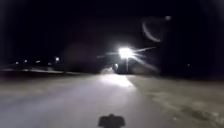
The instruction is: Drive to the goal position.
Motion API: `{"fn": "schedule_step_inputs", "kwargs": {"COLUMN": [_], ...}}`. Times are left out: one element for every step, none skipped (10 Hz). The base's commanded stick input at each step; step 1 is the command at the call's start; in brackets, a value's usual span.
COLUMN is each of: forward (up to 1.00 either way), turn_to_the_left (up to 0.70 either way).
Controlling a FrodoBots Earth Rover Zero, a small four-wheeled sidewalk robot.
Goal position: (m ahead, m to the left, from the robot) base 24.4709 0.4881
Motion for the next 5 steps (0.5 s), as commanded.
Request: {"fn": "schedule_step_inputs", "kwargs": {"forward": [0.85,0.85,0.85,0.85,0.85], "turn_to_the_left": [0.02,0.02,0.00,-0.02,-0.03]}}
